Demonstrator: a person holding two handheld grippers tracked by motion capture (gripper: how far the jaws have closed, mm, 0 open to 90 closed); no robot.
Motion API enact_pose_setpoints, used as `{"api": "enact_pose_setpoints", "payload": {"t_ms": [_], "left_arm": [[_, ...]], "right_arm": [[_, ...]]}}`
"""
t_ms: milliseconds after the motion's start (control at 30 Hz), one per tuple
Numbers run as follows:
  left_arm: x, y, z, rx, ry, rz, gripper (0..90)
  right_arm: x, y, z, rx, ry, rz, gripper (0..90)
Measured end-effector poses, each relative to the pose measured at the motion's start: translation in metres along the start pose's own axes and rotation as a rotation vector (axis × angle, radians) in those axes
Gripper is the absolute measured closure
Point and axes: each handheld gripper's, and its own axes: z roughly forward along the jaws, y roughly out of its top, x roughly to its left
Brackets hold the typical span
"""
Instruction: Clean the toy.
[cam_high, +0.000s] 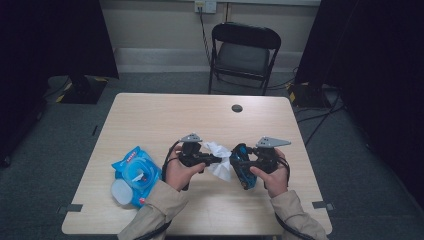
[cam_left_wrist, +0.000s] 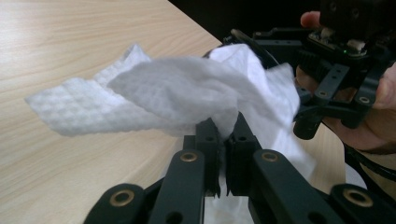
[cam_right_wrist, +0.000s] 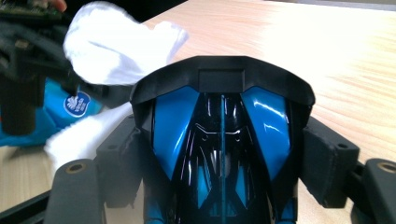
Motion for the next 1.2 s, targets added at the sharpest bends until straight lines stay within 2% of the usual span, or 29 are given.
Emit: {"api": "enact_pose_setpoints", "payload": {"t_ms": [167,333,600,767,833,933,1067,1200], "left_arm": [[0.006,0.010,-0.012,-0.043,0.020,-0.015,86.2],[0.006,0.021,-0.012,-0.065,0.019,-0.024,86.2],[0.003,0.033,0.006,-0.050,0.009,-0.022,86.2],[-0.001,0.033,0.020,-0.027,0.007,-0.006,86.1],[-0.001,0.032,0.021,-0.027,0.005,-0.018,86.1],[-0.001,0.031,0.023,-0.024,0.013,-0.011,86.1],[0.000,0.030,0.021,-0.035,0.006,-0.020,86.1],[-0.001,0.029,0.017,-0.023,0.011,-0.008,86.1]], "right_arm": [[0.005,0.002,0.000,0.000,0.009,-0.020,25.5],[0.012,0.004,0.003,0.010,0.032,-0.047,25.5],[0.022,0.007,0.006,0.012,0.079,-0.080,25.5],[0.027,0.009,0.007,0.005,0.109,-0.091,25.5],[0.027,0.009,0.007,0.008,0.102,-0.094,25.5],[0.025,0.007,0.007,0.013,0.105,-0.083,25.5],[0.025,0.008,0.008,0.021,0.098,-0.084,25.5],[0.022,0.007,0.007,0.017,0.086,-0.073,25.5]]}}
